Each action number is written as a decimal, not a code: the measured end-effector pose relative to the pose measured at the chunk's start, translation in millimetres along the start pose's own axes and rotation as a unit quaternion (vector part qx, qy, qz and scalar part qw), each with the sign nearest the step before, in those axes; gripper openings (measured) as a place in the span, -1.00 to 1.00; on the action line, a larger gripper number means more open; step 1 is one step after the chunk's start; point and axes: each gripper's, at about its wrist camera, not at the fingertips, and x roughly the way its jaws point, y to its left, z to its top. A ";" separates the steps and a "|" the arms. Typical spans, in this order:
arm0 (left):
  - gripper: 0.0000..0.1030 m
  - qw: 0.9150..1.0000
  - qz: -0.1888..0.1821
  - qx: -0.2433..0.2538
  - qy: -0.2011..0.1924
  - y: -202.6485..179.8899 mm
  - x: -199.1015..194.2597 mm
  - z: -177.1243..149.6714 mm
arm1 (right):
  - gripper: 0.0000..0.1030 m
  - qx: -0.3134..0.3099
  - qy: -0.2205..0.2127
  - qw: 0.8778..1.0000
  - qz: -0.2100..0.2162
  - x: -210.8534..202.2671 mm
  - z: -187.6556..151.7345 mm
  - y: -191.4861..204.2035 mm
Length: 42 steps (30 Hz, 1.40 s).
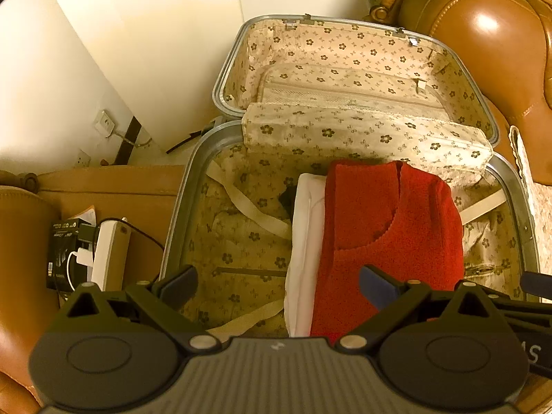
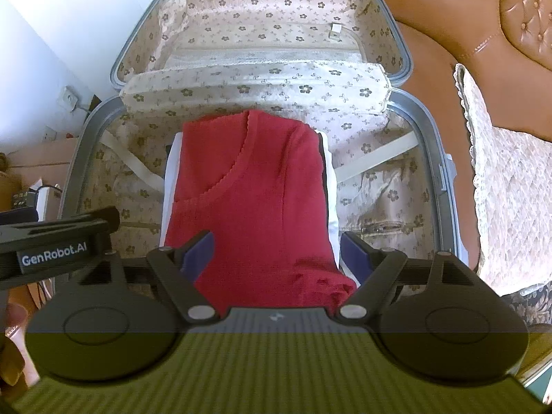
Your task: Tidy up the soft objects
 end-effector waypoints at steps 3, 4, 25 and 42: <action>0.97 1.000 -0.001 0.001 -0.002 1.0 -2.2 -2.9 | 0.71 -0.001 -0.001 1.000 -0.002 -1.5 -4.1 1.2; 0.97 1.000 -0.002 0.000 -0.002 1.6 -2.8 -3.6 | 0.71 -0.001 -0.001 1.000 -0.003 -2.2 -5.1 1.6; 0.97 1.000 -0.011 0.007 -0.009 3.3 -6.9 -14.8 | 0.71 0.002 -0.007 1.000 -0.014 -10.9 -18.8 5.2; 0.93 0.999 -0.037 -0.017 -0.003 8.6 -3.8 -28.6 | 0.71 -0.008 -0.018 1.000 -0.024 -15.0 -30.8 3.3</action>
